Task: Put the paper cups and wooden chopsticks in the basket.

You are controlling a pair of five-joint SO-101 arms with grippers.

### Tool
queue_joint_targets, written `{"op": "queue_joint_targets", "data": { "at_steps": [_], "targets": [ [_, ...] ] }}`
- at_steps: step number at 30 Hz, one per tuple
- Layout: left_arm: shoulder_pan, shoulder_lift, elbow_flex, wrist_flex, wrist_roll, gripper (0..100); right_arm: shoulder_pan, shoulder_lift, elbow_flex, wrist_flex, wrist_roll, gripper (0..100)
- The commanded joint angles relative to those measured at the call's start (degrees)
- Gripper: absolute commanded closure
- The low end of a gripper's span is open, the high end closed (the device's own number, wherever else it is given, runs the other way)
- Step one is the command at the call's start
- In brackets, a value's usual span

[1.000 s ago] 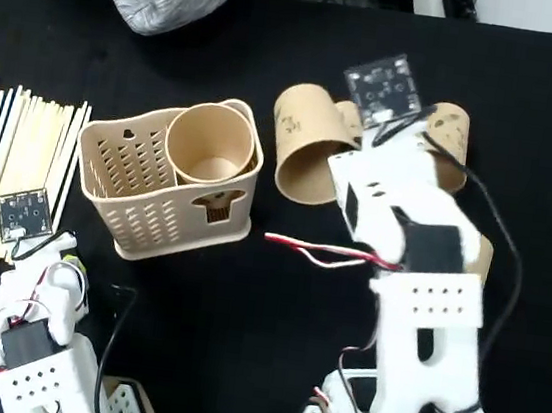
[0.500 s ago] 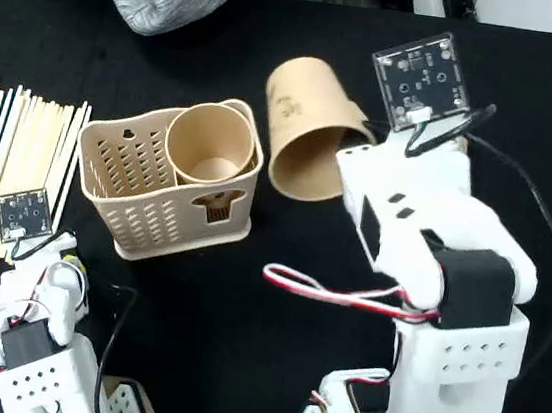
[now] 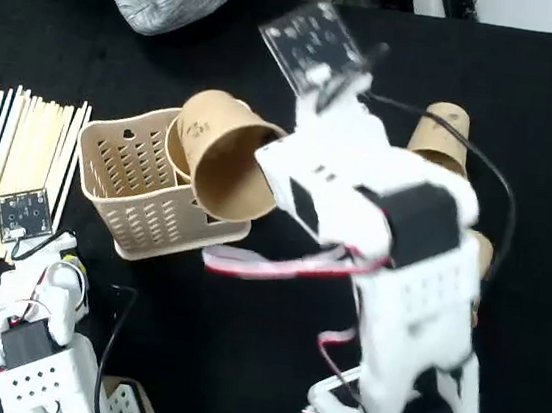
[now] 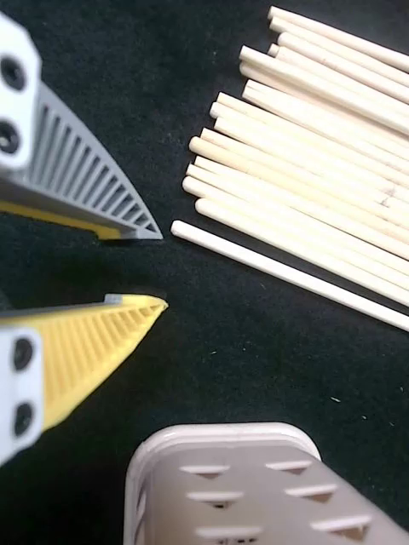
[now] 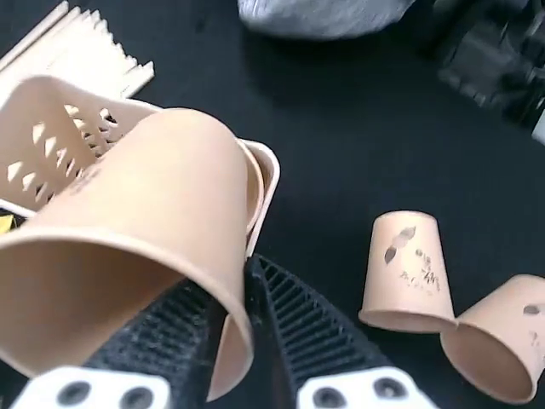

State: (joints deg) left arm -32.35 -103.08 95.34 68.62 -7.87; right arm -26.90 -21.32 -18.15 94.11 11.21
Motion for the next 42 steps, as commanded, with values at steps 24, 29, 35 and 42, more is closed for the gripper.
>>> {"op": "queue_joint_targets", "data": {
  "at_steps": [24,29,35,42],
  "targets": [
    [0.4,-0.3,-0.2,-1.4,-0.4,88,-0.5,11.3,-10.0,6.9,-3.8,98.3],
    [0.4,-0.3,-0.2,-1.4,-0.4,88,-0.7,11.3,-10.0,6.9,-4.1,92.0],
    [0.4,-0.3,-0.2,-1.5,-0.4,88,-0.8,10.9,-10.3,4.2,-3.6,74.7],
    [0.4,-0.3,0.4,-3.0,-0.4,88,-0.9,11.0,-17.9,3.2,-3.7,79.1]
  ]
}}
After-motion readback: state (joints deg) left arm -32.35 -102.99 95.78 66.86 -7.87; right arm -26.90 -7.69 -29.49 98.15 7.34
